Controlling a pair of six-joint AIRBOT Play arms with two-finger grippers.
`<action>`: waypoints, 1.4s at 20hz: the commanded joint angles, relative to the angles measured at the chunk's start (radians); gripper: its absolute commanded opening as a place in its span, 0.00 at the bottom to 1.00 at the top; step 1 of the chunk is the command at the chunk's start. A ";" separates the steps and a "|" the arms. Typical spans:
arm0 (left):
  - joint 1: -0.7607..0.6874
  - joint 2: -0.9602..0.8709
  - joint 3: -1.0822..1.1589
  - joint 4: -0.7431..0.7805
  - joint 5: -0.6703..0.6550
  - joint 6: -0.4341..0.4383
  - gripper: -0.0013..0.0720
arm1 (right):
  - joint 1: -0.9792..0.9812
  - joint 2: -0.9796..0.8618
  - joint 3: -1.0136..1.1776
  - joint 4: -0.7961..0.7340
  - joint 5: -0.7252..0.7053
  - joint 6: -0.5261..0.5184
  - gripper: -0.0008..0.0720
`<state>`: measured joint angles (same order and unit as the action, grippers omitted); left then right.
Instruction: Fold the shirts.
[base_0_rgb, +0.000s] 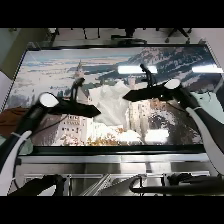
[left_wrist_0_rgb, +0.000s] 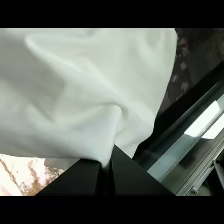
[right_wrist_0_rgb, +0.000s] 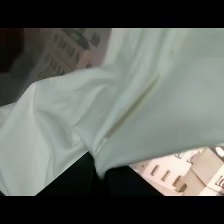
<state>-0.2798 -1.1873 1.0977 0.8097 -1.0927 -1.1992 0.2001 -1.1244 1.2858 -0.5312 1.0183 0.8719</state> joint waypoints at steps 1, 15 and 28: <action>0.037 0.157 0.214 0.116 -0.143 -0.093 0.03 | -0.008 0.219 0.109 -0.062 0.047 0.022 0.04; 0.025 0.290 0.082 0.112 -0.186 -0.144 0.03 | -0.007 0.187 0.161 -0.216 0.377 0.131 0.04; 0.035 -0.179 -0.003 0.113 -0.091 -0.031 0.03 | -0.055 -0.123 0.085 -0.194 0.306 0.098 0.58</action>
<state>-0.2672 -1.2964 1.0492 0.9230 -1.1393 -1.2476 0.1894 -1.2701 1.3598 -0.7155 1.2930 0.9722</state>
